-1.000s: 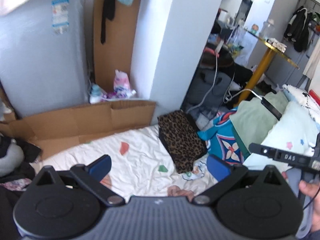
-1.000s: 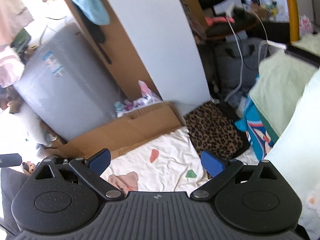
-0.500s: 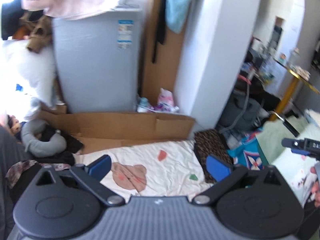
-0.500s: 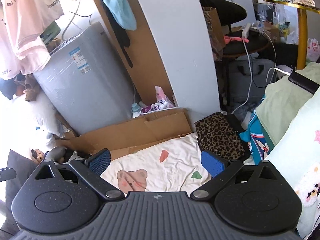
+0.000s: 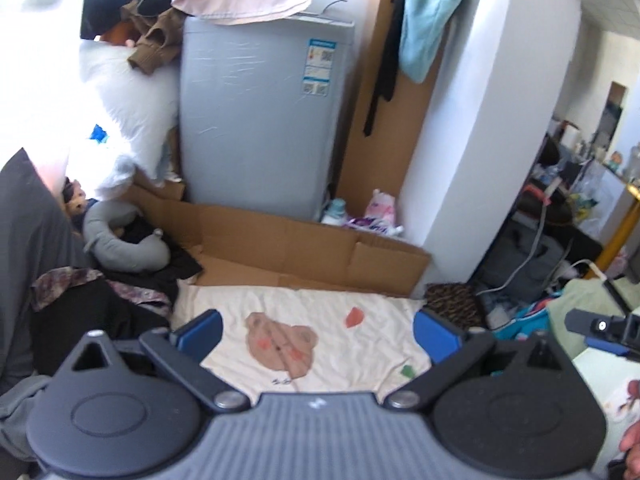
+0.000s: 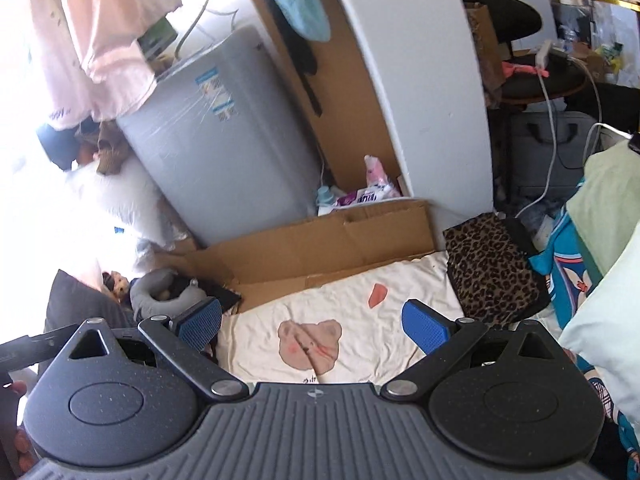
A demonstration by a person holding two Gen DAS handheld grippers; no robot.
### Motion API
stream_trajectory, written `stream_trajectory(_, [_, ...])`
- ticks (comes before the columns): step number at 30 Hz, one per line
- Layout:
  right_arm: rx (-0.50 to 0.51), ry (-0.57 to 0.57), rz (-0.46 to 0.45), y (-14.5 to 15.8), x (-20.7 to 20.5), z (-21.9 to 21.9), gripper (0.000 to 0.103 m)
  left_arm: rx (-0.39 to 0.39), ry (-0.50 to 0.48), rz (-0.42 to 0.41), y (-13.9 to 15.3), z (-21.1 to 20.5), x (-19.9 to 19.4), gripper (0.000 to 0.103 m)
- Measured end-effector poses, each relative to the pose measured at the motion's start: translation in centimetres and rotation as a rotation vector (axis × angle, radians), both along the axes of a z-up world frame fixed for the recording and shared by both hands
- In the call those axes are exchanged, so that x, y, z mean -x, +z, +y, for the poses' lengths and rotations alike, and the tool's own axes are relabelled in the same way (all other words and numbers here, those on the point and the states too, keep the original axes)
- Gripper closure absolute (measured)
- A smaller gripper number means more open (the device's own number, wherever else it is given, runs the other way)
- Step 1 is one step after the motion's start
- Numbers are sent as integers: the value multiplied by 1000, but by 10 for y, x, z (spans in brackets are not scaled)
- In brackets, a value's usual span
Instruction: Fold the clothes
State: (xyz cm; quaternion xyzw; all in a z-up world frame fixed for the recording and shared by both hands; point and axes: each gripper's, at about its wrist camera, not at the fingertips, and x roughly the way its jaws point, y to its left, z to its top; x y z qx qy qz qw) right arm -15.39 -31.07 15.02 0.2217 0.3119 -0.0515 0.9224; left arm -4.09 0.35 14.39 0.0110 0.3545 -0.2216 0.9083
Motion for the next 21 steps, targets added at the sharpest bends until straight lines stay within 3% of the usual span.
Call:
stream_trajectory(10, [121, 0, 84, -28, -5, 9, 3, -73, 75, 28, -37, -1, 3, 0])
stream_trajectory(21, [152, 50, 167, -69, -20, 10, 3, -153, 122, 86, -83, -21, 3, 0])
